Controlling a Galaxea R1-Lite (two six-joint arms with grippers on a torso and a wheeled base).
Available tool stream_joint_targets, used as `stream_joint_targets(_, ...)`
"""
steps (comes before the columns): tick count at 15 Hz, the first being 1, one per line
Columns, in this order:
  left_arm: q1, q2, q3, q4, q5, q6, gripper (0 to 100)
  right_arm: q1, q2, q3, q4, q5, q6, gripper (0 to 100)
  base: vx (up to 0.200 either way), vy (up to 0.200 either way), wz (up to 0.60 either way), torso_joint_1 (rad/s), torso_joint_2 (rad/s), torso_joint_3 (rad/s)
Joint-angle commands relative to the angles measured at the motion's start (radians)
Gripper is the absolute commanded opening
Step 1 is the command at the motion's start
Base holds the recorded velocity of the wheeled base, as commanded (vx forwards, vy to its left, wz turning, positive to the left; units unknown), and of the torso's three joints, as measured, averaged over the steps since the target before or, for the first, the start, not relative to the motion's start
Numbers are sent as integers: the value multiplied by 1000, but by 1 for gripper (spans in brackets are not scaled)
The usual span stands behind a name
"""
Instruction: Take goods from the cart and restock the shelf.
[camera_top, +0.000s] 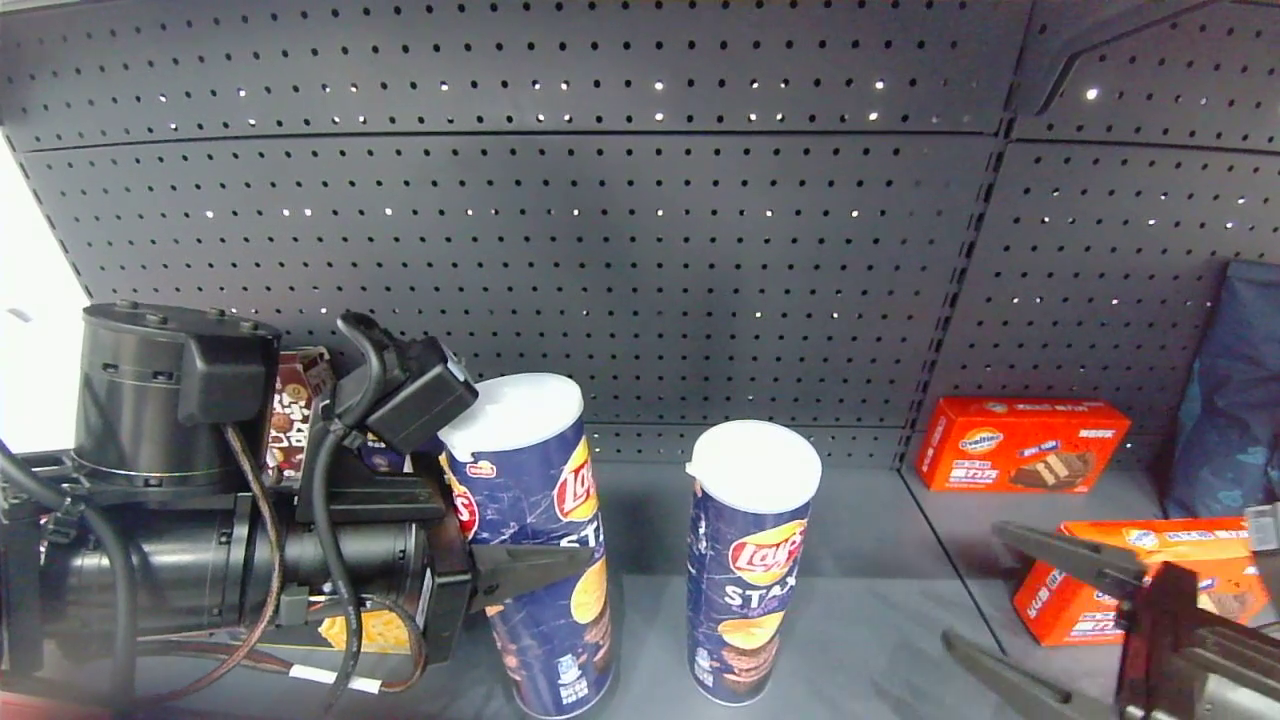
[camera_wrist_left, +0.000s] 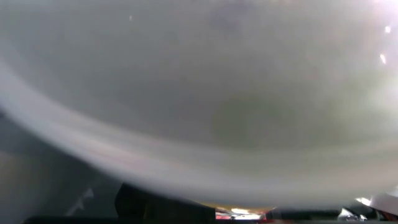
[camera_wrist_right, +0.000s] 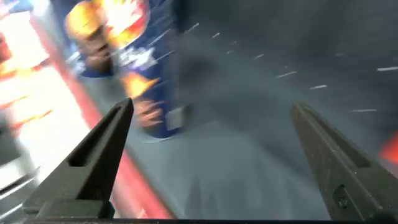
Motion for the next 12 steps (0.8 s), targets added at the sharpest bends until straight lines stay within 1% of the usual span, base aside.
stream_joint_targets(1,0,1,2,-7,2,-1,0,-151,-193,24,23,-6,-3,100,0,0,0,0,0,0)
stream_joint_targets(3,2,2,-3,-7,2,-1,0,-284,-259,24,57,-9,-1,100,0,0,0,0,0,0)
stream_joint_targets(4,2,4,-10,-8,2,-1,0,-346,-311,24,114,-11,2,100,0,0,0,0,0,0)
stream_joint_targets(5,3,4,-15,-8,2,-1,0,-379,-362,24,177,-14,2,100,0,0,0,0,0,0)
stream_joint_targets(6,3,4,-13,-8,2,-1,0,-410,-468,24,302,-26,2,100,0,0,0,0,0,0)
stream_joint_targets(7,3,2,-10,-8,2,-1,0,-419,-571,24,419,-43,2,100,0,0,0,0,0,0)
stream_joint_targets(10,3,-1,11,-7,2,-1,0,-461,-919,24,796,-171,19,100,0,0,0,0,0,0)
stream_joint_targets(11,6,-1,14,-7,2,-1,0,-459,-1049,24,937,-183,27,100,0,0,0,0,0,0)
stream_joint_targets(12,11,1,14,-8,2,1,0,-452,-1155,24,1042,-180,30,100,0,0,0,0,0,0)
